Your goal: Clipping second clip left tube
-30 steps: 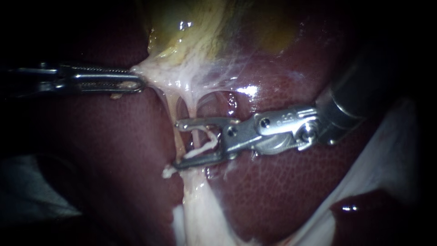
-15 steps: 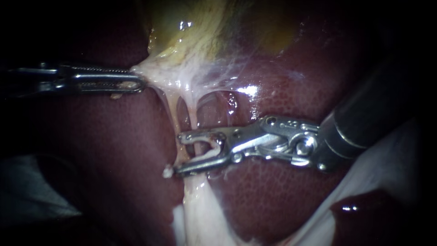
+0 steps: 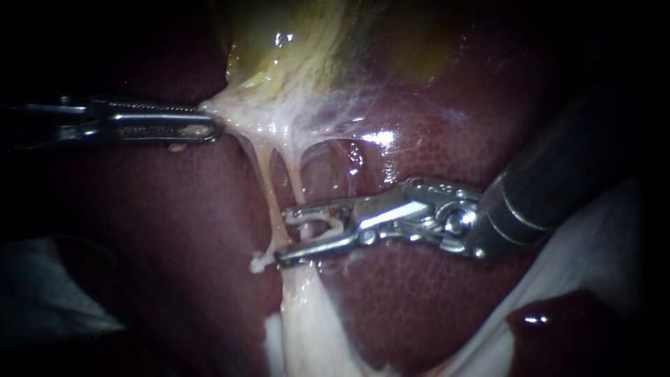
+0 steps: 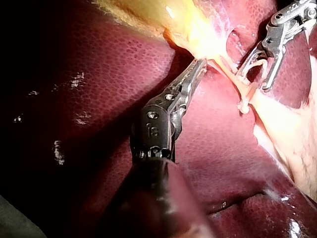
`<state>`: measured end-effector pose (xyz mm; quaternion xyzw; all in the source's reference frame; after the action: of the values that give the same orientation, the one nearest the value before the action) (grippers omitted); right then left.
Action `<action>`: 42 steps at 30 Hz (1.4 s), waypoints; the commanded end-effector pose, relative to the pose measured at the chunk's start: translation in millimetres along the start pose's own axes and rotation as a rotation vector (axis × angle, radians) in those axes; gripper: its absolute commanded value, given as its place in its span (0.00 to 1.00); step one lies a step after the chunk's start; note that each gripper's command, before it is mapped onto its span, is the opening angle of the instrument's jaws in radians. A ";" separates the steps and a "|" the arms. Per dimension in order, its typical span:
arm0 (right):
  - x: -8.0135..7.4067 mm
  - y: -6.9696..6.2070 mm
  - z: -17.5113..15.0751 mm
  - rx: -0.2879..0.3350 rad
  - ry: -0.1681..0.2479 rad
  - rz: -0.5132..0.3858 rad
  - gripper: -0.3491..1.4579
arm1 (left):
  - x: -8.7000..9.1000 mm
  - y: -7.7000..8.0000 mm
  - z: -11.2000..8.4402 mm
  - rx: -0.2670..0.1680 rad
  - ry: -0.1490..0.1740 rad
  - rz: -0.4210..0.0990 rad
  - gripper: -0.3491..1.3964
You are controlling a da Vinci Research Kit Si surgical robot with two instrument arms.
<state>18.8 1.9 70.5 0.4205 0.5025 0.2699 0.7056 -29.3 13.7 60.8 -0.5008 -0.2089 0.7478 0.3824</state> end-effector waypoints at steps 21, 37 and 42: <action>-1.1 1.6 2.9 0.112 -0.016 -0.043 0.47 | 0.0 0.0 0.0 0.000 0.000 0.000 0.00; 0.1 0.5 5.8 0.235 0.071 -0.003 0.46 | 0.0 0.0 0.2 0.000 0.001 0.000 0.00; 0.1 0.4 5.9 0.244 0.070 -0.005 0.46 | 0.0 0.0 0.2 0.001 0.001 0.000 0.00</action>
<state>24.4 0.2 71.6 0.4925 0.5574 0.2197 0.6313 -29.5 13.7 60.9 -0.5012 -0.2090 0.7476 0.3824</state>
